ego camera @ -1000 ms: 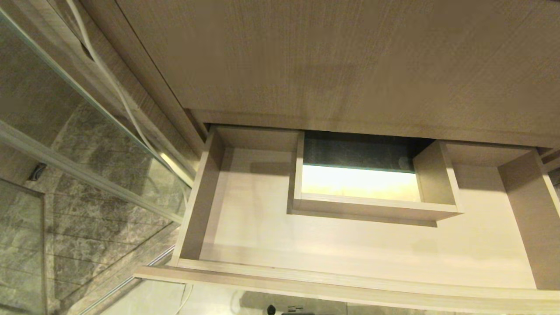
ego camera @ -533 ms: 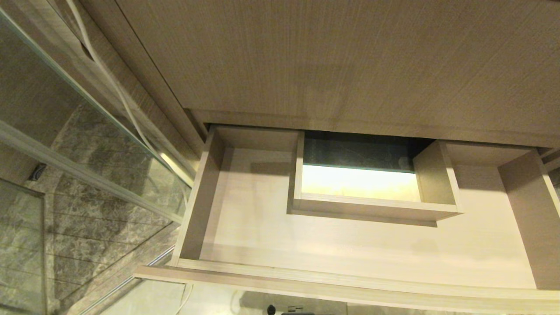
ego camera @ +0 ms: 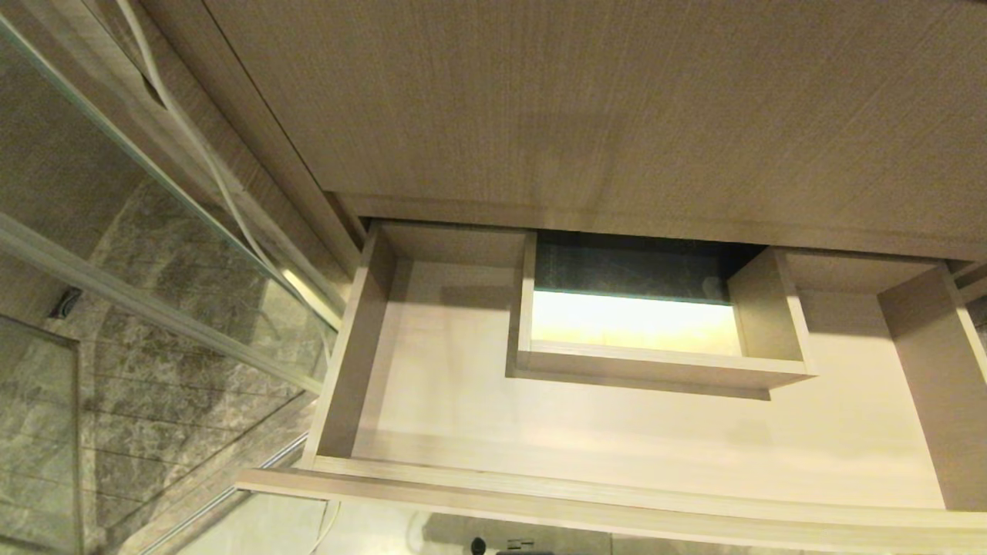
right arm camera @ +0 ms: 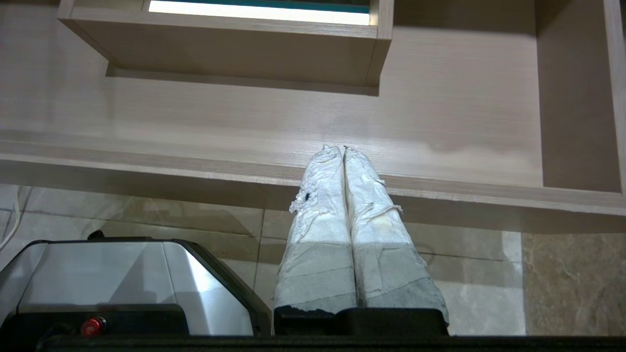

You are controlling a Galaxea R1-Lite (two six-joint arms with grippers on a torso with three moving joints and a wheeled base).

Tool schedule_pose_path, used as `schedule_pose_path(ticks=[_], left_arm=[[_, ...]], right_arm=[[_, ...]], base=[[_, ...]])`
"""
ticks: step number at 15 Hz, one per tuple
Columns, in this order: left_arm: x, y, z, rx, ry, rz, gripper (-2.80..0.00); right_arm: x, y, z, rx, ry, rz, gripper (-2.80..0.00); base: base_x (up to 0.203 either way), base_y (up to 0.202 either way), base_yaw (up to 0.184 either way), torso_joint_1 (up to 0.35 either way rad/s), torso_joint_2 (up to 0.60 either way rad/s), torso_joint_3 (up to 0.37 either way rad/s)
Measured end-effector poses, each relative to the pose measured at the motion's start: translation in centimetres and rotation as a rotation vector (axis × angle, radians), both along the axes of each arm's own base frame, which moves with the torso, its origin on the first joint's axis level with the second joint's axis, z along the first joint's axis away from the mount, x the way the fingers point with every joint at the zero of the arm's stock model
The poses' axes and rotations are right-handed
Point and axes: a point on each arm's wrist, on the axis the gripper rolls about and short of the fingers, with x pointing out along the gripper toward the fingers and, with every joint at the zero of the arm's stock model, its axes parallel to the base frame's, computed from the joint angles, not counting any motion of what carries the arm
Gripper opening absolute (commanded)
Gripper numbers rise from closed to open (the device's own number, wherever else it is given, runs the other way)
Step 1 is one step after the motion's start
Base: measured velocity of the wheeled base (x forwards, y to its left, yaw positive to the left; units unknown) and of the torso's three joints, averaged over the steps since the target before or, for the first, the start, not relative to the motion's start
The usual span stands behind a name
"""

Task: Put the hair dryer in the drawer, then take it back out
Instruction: Pick up the hairdryer

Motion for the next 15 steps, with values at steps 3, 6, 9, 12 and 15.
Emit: schedule_pose_path(ticks=[3, 6, 9, 12, 15], left_arm=[[0.00, 0.00, 0.02, 0.000, -0.001, 0.001, 0.00], [0.00, 0.00, 0.01, -0.001, -0.001, 0.001, 0.00], [0.00, 0.00, 0.01, -0.002, -0.001, 0.001, 0.00], [0.00, 0.00, 0.02, -0.001, -0.002, 0.001, 0.00], [0.00, 0.00, 0.03, 0.000, -0.003, 0.002, 0.00]], right_arm=[[-0.01, 0.00, 0.04, -0.001, -0.002, 0.000, -2.80], [0.00, 0.00, 0.02, 0.000, -0.002, 0.000, -2.80], [0.00, 0.00, 0.00, 0.001, 0.000, 0.000, -2.80], [0.00, 0.00, 0.01, 0.002, -0.001, -0.001, -2.80], [0.00, 0.00, 0.01, 0.000, -0.002, 0.000, -2.80]], base=[[0.000, 0.000, 0.000, 0.231, -0.42, -0.170], [0.000, 0.000, 0.000, 0.210, -0.46, -0.205], [0.000, 0.000, 0.000, 0.140, -0.49, -0.214], [0.000, 0.000, 0.000, 0.441, -0.50, -0.222], [0.000, 0.000, 0.000, 0.333, -0.53, -0.243]])
